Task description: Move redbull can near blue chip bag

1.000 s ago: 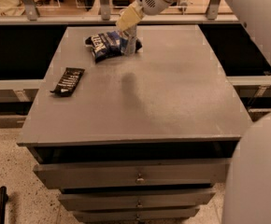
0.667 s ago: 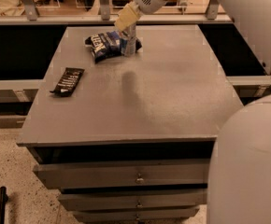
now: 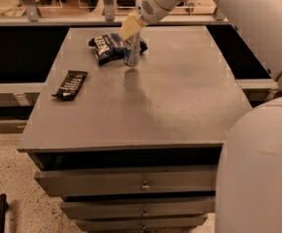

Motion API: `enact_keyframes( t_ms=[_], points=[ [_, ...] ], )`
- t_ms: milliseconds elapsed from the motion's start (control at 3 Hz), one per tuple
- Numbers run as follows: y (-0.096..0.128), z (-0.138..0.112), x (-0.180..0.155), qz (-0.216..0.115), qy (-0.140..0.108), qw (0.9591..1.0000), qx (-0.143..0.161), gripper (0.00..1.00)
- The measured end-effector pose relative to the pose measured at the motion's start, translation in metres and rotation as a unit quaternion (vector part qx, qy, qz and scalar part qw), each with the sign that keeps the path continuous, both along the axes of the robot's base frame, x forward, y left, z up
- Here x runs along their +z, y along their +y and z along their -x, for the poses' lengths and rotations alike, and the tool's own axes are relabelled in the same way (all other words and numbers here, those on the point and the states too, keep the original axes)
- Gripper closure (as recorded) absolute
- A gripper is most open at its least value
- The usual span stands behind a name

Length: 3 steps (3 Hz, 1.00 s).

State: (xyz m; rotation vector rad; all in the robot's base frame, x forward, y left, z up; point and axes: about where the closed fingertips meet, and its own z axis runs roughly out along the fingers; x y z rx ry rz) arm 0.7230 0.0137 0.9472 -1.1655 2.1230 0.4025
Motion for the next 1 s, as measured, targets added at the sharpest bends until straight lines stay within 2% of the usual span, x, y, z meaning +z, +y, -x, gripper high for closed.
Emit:
enact_keyframes(
  t_ms=[333,1000],
  points=[
    [0.0081,-0.001,-0.0088,-0.018,-0.012,0.9998,0.005,0.61],
    [0.0124,-0.0017,-0.0121,-0.018,-0.009,0.9998,0.007,0.14]
  ],
)
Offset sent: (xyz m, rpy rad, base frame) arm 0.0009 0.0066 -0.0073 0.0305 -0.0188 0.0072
